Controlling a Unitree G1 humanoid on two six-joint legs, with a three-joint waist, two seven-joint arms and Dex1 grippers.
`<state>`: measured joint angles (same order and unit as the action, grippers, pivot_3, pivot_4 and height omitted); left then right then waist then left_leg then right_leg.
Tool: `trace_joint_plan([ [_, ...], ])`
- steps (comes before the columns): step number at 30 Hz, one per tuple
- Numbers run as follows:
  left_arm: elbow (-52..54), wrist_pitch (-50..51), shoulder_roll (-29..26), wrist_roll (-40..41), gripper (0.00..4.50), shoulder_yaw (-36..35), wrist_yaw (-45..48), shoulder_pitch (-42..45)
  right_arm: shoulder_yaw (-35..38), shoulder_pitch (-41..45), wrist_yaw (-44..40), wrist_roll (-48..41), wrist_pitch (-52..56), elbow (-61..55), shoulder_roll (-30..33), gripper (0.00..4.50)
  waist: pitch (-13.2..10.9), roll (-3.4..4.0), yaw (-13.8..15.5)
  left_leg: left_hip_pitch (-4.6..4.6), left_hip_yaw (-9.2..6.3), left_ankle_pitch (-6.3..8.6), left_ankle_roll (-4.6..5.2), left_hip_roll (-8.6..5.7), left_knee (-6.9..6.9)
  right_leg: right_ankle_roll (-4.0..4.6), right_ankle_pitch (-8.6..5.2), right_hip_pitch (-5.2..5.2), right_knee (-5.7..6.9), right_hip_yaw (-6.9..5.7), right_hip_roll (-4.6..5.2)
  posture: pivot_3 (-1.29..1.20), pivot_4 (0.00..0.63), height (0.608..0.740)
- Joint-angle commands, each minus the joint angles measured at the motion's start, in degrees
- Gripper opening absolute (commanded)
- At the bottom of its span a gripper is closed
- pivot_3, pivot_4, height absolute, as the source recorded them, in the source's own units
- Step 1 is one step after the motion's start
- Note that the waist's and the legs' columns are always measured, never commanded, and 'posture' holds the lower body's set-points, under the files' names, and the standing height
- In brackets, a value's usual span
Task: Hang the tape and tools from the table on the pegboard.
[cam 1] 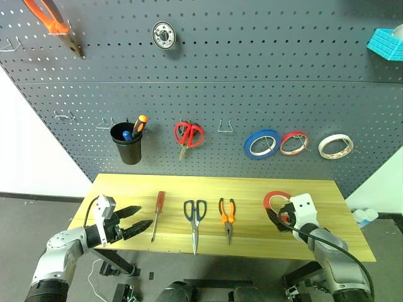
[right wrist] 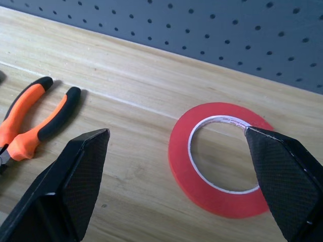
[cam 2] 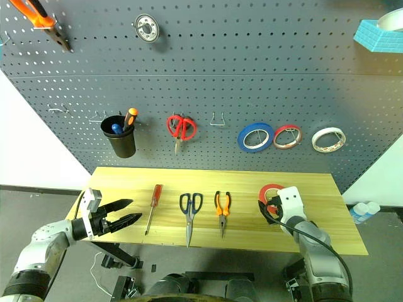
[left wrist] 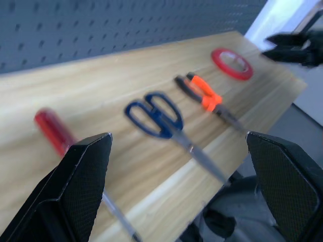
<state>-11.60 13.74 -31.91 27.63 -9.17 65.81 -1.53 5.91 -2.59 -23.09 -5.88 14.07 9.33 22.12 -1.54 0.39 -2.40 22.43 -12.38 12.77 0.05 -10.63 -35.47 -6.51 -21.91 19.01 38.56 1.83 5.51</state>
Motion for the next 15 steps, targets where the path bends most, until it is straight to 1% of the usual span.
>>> trace_joint_plan([
  [1, 11.08, 4.94, -1.01, 4.17, 4.44, -1.67, -2.47, 0.22, -0.88, 2.55, 0.36, 0.98, -0.45, 0.97, 0.04, 4.50, 0.00, 0.00, -0.01, 0.00, 0.00, 0.00, 0.00, 0.00, 0.00, 0.00, 0.00, 0.01, 0.02, 0.00, 0.00, -0.03, 0.000, 0.718],
  [4, 17.18, 6.22, -2.99, 3.02, 4.44, 0.39, -2.39, 0.09, -1.85, 4.05, 0.12, 1.63, -0.84, 2.92, -0.02, 4.50, 0.00, 0.00, -0.10, -0.01, 0.02, -0.01, -0.01, 0.01, 0.00, 0.01, 0.00, 0.03, 0.05, 0.02, -0.01, -0.03, 0.000, 0.718],
  [7, 19.04, 6.93, -3.88, 2.35, 4.44, 1.88, -2.56, 0.83, -2.34, 5.33, 0.24, 2.00, -0.87, 4.47, -0.09, 4.50, 0.03, 0.05, -0.01, -0.02, 0.14, -0.02, -0.02, 0.03, 0.03, 0.01, 0.00, 0.07, 0.06, 0.15, -0.02, -0.02, 0.000, 0.718],
  [12, 18.68, 7.03, -3.82, 1.31, 4.44, 4.24, -2.99, 2.83, -2.76, 7.50, 0.73, 2.47, -0.82, 6.47, -0.40, 4.50, 0.03, 0.05, 0.02, -0.03, 0.20, -0.02, -0.01, 0.03, 0.03, 0.01, 0.00, 0.11, 0.11, 0.22, -0.04, -0.03, 0.000, 0.718],
  [15, 17.00, 5.89, -3.28, -0.67, 4.44, 6.22, -3.48, 3.96, -3.44, 8.26, 0.68, 2.89, 0.21, 7.28, -0.60, 4.50, 0.03, 0.05, 0.00, -0.03, 0.21, -0.02, -0.02, 0.05, 0.04, 0.01, 0.00, 0.13, 0.11, 0.24, -0.05, -0.03, 0.000, 0.718],
])
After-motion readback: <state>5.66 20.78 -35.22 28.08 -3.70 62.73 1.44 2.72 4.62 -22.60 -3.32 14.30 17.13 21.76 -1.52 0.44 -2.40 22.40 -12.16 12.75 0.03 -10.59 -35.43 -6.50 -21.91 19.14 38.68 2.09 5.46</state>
